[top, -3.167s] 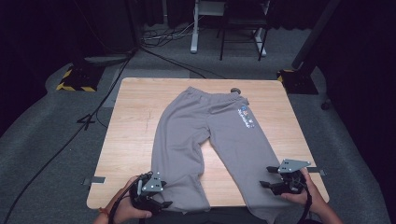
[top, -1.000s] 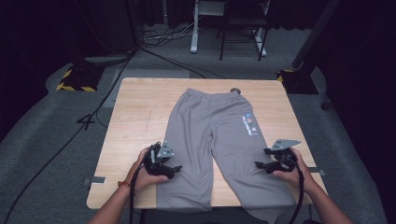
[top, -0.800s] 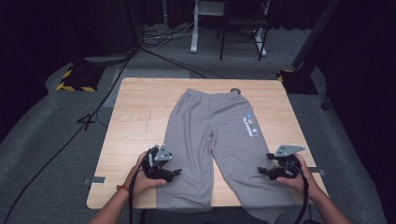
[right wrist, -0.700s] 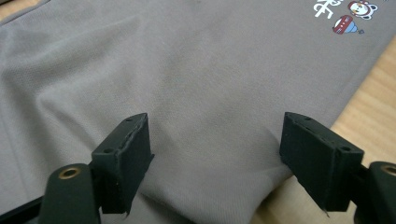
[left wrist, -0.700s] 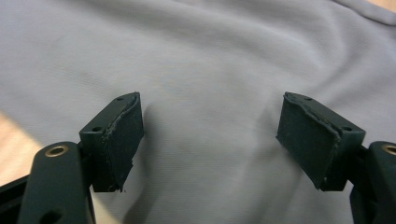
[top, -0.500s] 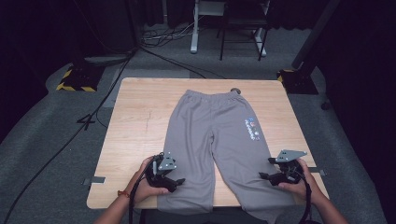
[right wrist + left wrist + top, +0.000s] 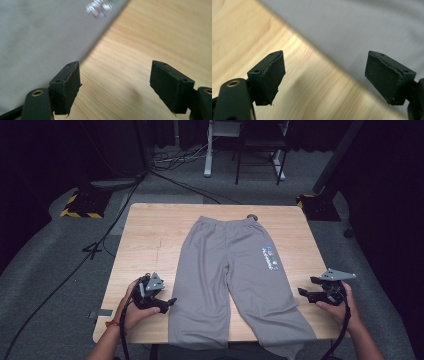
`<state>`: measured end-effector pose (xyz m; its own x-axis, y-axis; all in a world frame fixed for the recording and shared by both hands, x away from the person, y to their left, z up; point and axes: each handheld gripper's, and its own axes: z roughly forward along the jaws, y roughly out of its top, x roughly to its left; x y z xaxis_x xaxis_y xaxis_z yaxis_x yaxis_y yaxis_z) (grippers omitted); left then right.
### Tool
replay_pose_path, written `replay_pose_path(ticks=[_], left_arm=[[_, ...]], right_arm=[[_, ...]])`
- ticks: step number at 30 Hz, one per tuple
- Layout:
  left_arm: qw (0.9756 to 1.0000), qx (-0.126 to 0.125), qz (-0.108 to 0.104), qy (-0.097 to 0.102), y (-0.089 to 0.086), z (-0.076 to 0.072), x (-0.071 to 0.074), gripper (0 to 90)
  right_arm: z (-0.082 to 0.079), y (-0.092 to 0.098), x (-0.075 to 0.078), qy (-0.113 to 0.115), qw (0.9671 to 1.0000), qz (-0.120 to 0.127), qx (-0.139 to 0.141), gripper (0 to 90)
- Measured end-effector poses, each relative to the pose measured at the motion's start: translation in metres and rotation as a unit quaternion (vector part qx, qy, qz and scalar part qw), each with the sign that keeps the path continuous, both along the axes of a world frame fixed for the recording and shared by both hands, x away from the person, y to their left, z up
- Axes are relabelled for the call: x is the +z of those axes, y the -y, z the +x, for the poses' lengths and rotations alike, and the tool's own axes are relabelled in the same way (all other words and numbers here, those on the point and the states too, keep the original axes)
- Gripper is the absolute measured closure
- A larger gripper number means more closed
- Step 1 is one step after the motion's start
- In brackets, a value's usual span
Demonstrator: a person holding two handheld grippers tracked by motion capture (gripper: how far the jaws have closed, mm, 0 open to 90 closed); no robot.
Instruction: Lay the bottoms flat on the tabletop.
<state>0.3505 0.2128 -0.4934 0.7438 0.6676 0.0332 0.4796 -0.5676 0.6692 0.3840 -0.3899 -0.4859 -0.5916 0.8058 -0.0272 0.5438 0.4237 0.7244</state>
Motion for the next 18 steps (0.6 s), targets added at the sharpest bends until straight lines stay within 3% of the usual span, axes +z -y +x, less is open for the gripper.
replay_pose_path(ticks=[4,11,14,18], left_arm=[[0.9996,0.003,-0.02,-0.02,-0.015,-0.002,-0.007,16.8],[0.9989,0.014,-0.041,-0.018,-0.024,-0.007,-0.01,16.4],[0.9995,0.013,-0.027,-0.009,-0.023,-0.009,-0.01,16.3],[0.9992,0.025,-0.03,-0.012,-0.021,-0.011,-0.01,16.2]], right_arm=[[-0.003,0.013,-0.009,-0.004,0.9997,0.01,-0.02,24.6],[-0.007,0.018,-0.017,0.004,0.9991,0.02,-0.037,23.3],[-0.009,0.017,-0.017,0.004,0.9989,0.017,-0.043,21.5],[-0.008,0.017,-0.017,0.003,0.9988,0.016,-0.046,20.4]])
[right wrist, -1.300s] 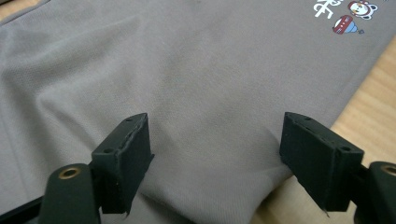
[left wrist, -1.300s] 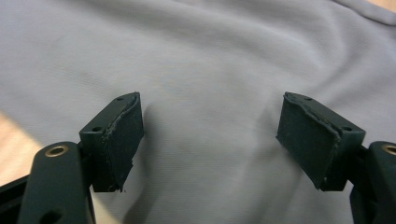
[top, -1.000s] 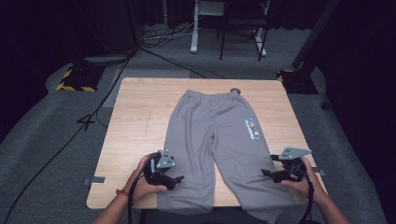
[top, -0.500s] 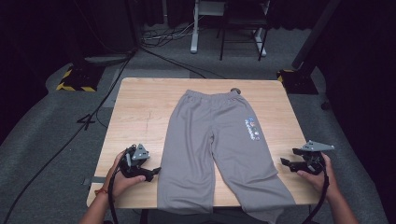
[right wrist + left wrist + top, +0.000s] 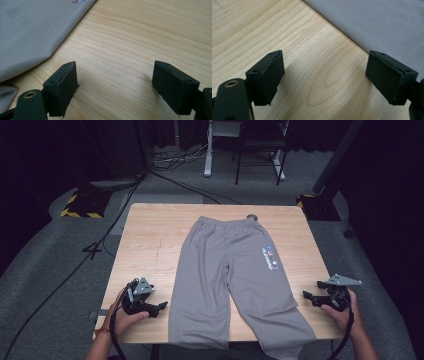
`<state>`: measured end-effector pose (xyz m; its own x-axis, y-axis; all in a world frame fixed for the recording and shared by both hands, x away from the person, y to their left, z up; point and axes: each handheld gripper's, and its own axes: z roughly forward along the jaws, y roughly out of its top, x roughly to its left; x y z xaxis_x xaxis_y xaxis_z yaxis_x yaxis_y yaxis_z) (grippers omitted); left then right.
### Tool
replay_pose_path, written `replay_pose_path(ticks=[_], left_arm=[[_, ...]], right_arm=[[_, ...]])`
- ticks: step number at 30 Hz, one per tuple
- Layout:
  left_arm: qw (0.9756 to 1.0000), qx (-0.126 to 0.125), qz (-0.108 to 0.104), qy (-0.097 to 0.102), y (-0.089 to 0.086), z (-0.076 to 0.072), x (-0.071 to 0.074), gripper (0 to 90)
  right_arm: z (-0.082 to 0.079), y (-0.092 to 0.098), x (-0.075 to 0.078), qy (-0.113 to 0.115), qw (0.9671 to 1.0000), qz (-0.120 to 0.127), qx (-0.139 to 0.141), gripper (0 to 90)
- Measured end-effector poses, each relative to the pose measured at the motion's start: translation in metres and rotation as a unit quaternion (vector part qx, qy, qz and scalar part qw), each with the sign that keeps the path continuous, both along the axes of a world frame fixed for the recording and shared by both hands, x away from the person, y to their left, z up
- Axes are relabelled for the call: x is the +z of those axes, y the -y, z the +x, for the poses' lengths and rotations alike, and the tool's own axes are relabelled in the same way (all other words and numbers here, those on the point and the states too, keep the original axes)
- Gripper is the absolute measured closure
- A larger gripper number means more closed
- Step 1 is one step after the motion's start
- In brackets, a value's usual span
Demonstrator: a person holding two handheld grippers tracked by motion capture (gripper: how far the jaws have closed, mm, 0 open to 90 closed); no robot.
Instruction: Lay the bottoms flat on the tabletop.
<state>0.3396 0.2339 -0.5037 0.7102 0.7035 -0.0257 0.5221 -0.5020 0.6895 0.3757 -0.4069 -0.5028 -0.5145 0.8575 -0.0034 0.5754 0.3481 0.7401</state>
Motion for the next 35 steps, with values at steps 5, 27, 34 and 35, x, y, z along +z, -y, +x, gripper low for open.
replay_pose_path(ticks=[5,27,34,35], left_arm=[[1.0,0.004,0.0,0.001,0.0011,-0.0004,-0.0002,15.9],[1.0,0.003,0.0,-0.001,-0.0004,0.005,0.0,15.3],[1.0,0.004,0.0,-0.002,-0.0004,0.005,0.0,15.3],[1.0,0.004,0.0,-0.002,-0.0004,0.005,0.0,15.3]], right_arm=[[-0.0002,-0.0004,-0.0001,0.0,1.0,0.002,-0.003,20.3],[-0.0006,-0.0005,-0.0001,-0.002,1.0,0.003,-0.005,20.3],[-0.0006,-0.0002,0.0,-0.002,1.0,0.003,-0.005,20.7],[-0.0006,0.0,0.0,-0.002,1.0,0.004,-0.004,20.7]])
